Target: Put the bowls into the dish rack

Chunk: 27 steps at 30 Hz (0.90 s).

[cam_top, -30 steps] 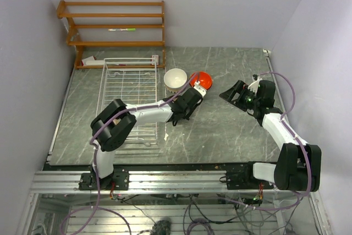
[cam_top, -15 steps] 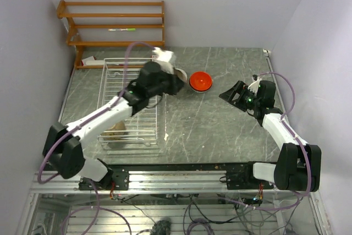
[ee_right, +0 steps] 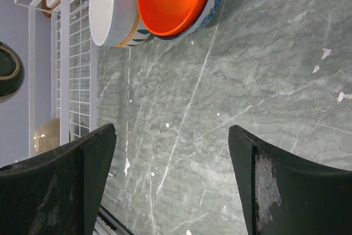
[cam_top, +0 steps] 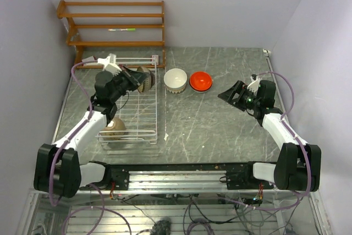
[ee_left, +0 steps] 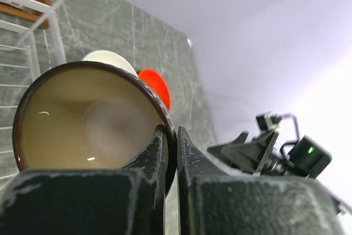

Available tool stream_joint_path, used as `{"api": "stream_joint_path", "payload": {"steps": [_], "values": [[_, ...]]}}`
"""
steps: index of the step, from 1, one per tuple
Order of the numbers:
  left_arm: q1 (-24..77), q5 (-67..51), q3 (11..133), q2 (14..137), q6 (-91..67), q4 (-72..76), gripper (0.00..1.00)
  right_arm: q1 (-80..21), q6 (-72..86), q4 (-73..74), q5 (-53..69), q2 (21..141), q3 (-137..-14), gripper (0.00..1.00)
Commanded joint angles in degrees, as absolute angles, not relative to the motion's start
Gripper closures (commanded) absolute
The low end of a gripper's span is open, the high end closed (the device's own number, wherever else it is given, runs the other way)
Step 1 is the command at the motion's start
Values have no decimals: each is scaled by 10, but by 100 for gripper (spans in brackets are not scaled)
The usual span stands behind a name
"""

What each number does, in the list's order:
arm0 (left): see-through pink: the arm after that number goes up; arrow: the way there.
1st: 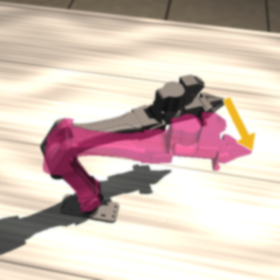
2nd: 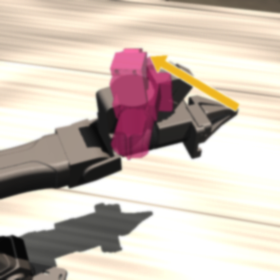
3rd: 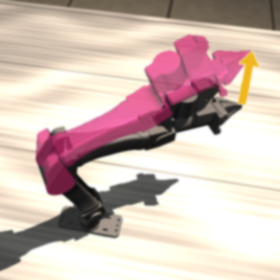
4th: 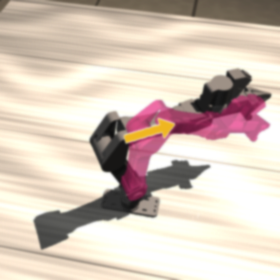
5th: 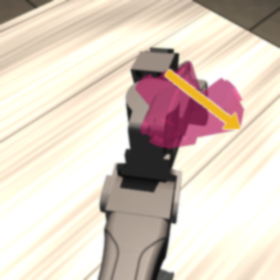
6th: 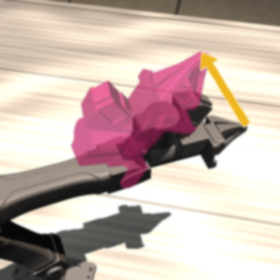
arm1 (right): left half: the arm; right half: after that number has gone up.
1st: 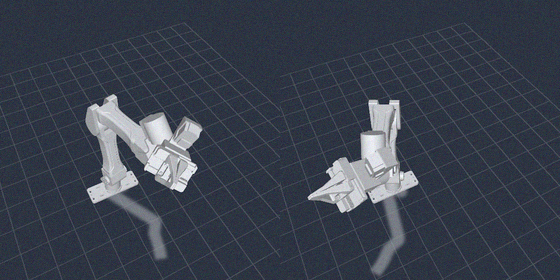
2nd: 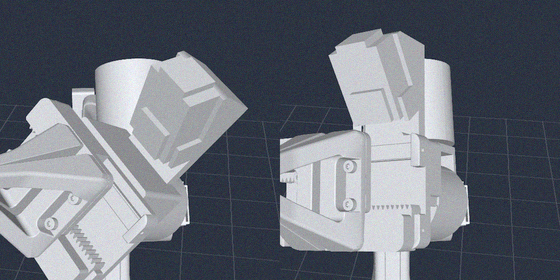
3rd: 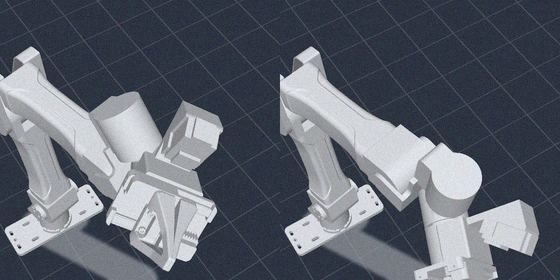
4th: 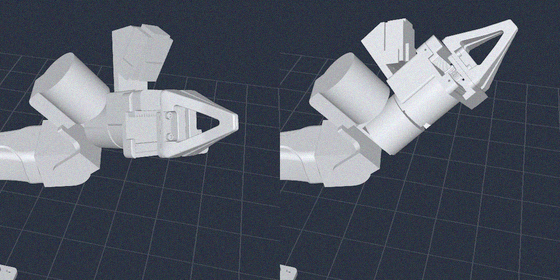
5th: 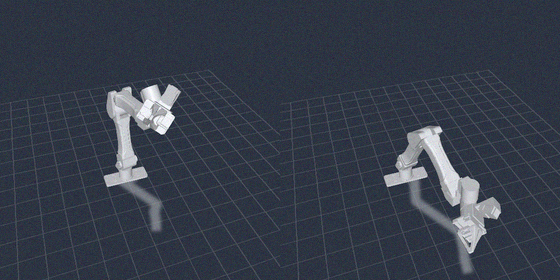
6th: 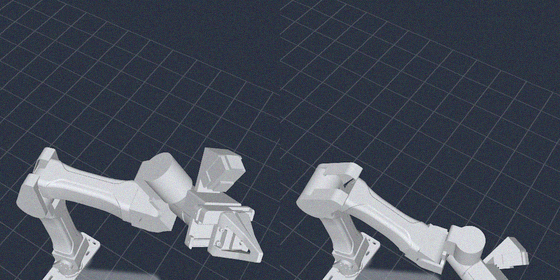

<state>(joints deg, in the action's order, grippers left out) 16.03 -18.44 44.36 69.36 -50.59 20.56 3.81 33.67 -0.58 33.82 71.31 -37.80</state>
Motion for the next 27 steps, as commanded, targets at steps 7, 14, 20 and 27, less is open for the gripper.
{"api": "stream_joint_path", "payload": {"steps": [7, 14, 20, 27], "values": [[65, -249, 372, 810, -779, 621, 93, 42, 331, -14, 353, 723, -383, 17], [61, -250, 422, 892, -798, 595, 93, 42, 330, -12, 347, 728, -386, 17], [59, -259, 449, 954, -809, 591, 93, 42, 326, -12, 341, 735, -388, 17], [58, -261, 465, 993, -768, 538, 93, 43, 327, -19, 337, 745, -385, 16]]}}
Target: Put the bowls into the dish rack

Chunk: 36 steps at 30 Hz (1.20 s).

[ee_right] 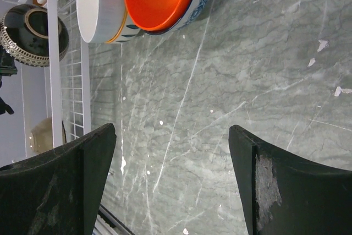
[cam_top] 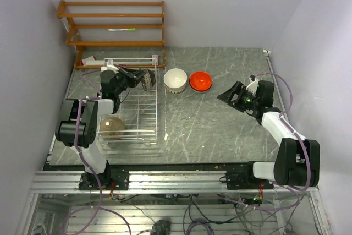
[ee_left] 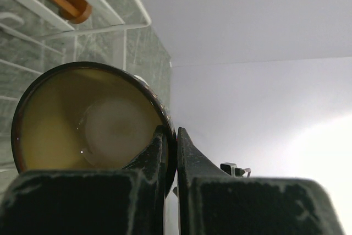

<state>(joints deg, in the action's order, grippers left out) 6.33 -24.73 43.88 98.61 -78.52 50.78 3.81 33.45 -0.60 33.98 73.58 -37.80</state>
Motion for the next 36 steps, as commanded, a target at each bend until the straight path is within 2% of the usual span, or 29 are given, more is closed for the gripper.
{"api": "stream_joint_path", "payload": {"steps": [1, 15, 23, 29, 30, 31, 32, 36], "values": [[57, -261, 465, 999, -768, 539, 93, 43, 328, -22, 338, 748, -384, 16], [38, -279, 430, 1056, -743, 570, 92, 43, 331, -39, 345, 763, -377, 16], [14, -284, 383, 1057, -698, 541, 77, 43, 330, -40, 348, 764, -374, 16], [-5, -300, 347, 1077, -708, 588, 73, 43, 329, -38, 346, 763, -374, 16], [-8, -301, 341, 1077, -707, 592, 74, 43, 329, -38, 345, 764, -374, 16], [-11, -302, 337, 1077, -706, 595, 79, 43, 329, -38, 345, 764, -373, 16], [-12, -304, 334, 1075, -706, 598, 90, 43, 329, -38, 345, 764, -373, 16], [-13, -317, 342, 1060, -717, 602, 93, 44, 330, -39, 345, 766, -373, 16]]}}
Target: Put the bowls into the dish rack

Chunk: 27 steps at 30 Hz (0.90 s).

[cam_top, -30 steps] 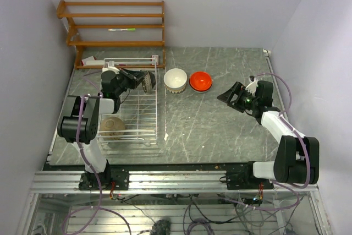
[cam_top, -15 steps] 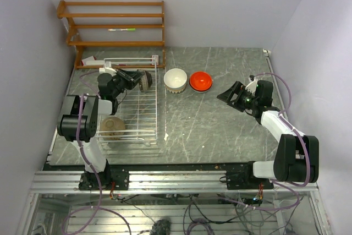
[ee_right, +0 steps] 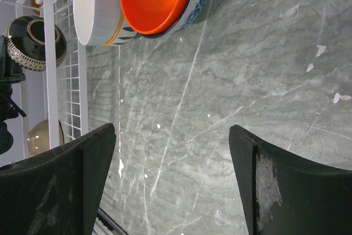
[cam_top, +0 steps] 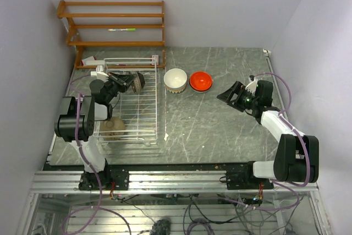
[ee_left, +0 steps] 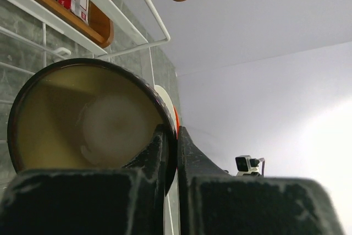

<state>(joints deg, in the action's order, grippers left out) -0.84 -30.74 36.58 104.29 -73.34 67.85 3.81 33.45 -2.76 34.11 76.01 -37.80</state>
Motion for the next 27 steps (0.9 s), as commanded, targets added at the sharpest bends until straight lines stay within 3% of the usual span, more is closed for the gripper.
{"api": "stream_joint_path", "payload": {"steps": [1, 10, 19, 27], "values": [[-13, -318, 347, 1049, -717, 595, 93, 44, 330, -38, 344, 766, -374, 16], [1, -320, 427, 953, -739, 514, 93, 43, 336, -50, 348, 776, -373, 16], [58, -300, 522, 1050, -787, 555, 93, 43, 333, -44, 344, 773, -377, 16], [67, -294, 519, 1131, -815, 619, 93, 43, 333, -46, 347, 776, -377, 16]]}}
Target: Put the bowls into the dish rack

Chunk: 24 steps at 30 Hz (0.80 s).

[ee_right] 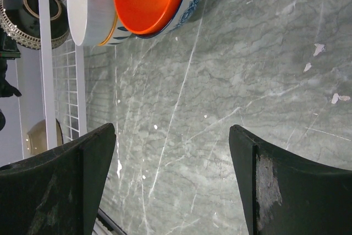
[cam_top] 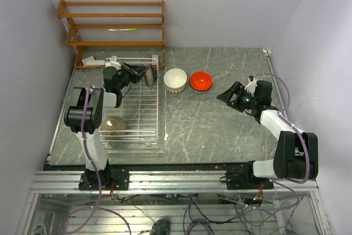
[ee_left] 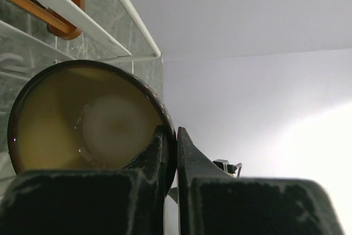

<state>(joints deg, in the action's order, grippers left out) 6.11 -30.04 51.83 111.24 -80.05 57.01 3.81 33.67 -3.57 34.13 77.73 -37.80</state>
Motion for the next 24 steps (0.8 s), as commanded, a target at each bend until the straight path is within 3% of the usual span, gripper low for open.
{"api": "stream_joint_path", "payload": {"steps": [1, 8, 11, 15, 24], "values": [[67, -295, 517, 1136, -816, 621, 93, 43, 333, -47, 347, 776, -377, 16], [60, -288, 473, 1120, -780, 563, 93, 43, 336, -54, 352, 779, -371, 16], [50, -286, 447, 1111, -760, 538, 83, 43, 337, -59, 353, 780, -367, 16], [34, -287, 413, 1110, -749, 538, 85, 43, 335, -59, 354, 781, -365, 16], [9, -300, 362, 1103, -731, 548, 79, 43, 330, -49, 346, 779, -368, 16]]}}
